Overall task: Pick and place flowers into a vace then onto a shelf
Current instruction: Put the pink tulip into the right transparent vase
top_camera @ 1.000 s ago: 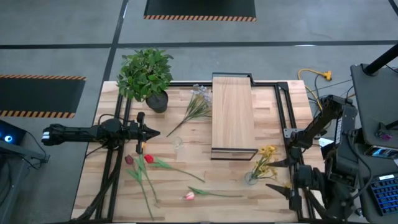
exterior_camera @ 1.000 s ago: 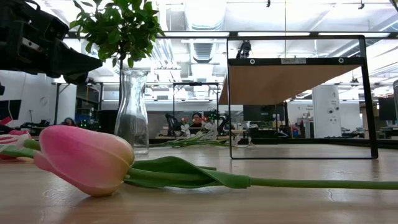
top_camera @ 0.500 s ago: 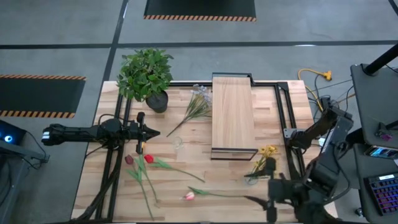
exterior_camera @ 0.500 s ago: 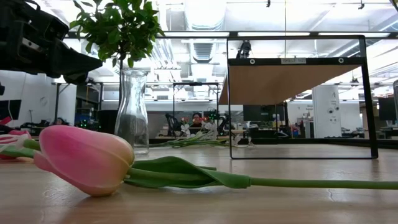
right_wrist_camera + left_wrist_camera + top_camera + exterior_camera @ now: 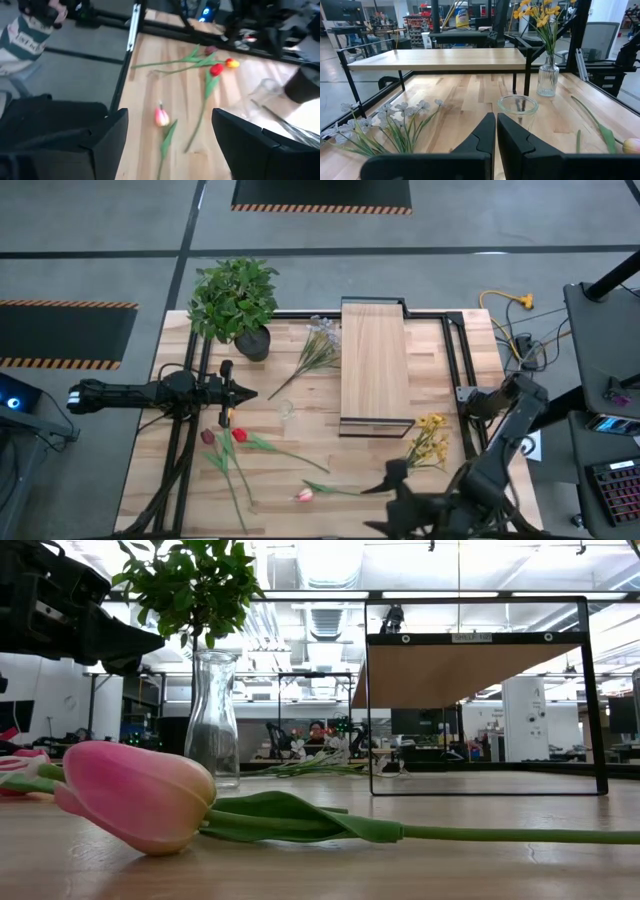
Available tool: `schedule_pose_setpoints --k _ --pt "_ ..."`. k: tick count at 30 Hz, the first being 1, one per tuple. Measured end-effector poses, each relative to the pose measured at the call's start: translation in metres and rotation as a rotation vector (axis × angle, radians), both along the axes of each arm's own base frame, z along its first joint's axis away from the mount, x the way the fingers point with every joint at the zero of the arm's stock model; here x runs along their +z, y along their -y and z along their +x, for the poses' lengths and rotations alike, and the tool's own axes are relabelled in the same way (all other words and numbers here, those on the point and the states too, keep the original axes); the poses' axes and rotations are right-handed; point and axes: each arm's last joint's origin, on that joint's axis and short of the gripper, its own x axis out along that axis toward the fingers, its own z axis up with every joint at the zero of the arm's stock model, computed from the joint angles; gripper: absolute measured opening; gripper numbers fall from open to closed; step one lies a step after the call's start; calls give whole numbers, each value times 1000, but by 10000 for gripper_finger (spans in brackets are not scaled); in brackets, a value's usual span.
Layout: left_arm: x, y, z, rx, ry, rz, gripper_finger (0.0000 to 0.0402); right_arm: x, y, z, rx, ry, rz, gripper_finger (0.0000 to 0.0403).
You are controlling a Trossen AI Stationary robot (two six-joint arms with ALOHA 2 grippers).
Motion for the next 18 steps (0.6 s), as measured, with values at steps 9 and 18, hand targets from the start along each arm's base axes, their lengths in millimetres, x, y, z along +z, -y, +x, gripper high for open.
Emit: schedule_pose_setpoints --k 9,18 --pt "0 0 0 0 0 0 0 -16 -18 29 2 -65 -28 270" --pt "0 0 0 0 0 0 0 -65 -26 63 -19 -170 -88 265"
